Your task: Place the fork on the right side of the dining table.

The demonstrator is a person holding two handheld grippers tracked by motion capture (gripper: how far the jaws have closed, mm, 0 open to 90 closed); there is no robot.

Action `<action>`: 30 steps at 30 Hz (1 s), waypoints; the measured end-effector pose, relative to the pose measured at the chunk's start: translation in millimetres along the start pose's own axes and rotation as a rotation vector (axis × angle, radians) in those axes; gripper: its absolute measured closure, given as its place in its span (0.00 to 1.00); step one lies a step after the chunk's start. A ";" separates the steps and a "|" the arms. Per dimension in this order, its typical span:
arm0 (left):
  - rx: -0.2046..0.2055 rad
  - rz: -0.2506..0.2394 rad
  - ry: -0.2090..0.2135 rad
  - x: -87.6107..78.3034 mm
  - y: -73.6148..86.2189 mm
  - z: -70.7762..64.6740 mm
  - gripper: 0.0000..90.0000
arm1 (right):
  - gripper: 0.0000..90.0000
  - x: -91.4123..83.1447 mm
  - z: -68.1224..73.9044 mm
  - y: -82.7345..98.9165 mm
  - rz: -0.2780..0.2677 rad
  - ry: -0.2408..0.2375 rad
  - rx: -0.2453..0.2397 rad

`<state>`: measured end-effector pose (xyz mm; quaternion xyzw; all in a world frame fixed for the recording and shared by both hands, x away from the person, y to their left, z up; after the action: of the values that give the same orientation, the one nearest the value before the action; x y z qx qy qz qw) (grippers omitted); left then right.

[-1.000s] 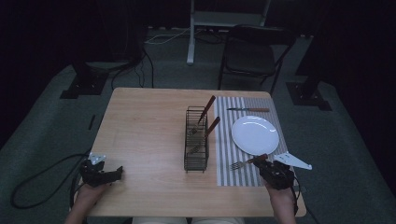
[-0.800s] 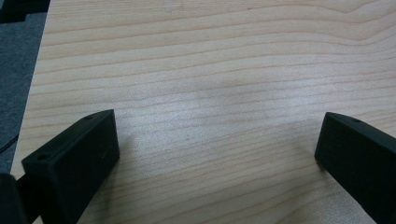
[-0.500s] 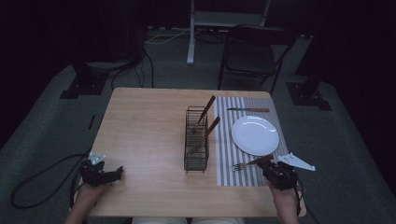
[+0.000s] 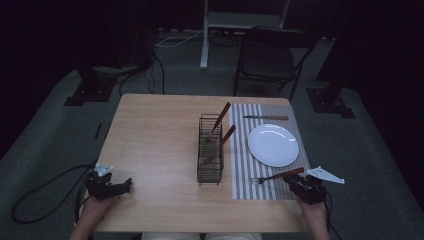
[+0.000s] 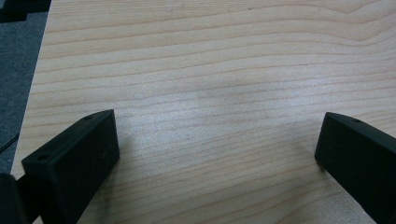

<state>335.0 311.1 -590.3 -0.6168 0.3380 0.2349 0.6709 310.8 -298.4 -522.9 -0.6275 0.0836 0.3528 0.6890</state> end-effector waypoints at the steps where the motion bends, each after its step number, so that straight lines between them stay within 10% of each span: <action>1: -0.001 -0.001 0.000 0.0 0.0 0.0 0.00 | 0.72 1.3 -3.4 2.1 -0.002 -0.005 0.003; 18: -0.001 0.000 -0.001 0.0 0.0 0.1 0.00 | 0.60 8.4 -45.4 44.7 0.043 0.044 0.066; 25: -0.001 0.000 -0.001 0.0 0.0 0.1 0.00 | 0.46 8.9 -35.0 52.6 0.029 0.058 0.102; 30: -0.001 0.000 -0.001 0.0 0.0 0.1 0.00 | 0.17 16.0 -13.9 55.4 0.052 0.034 0.132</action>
<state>335.1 311.1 -590.3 -0.6170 0.3377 0.2351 0.6708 294.4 -307.1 -579.3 -0.5844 0.1347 0.3536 0.7179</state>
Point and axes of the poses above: each handheld gripper's, and its own axes: x roughly forward along the jaws, y roughly out of its underside, z roughly to its left, the point moved 6 cm from there along x, roughly forward along the jaws, and after that the axes turned 1 degree about z, right-handed, at the moved point
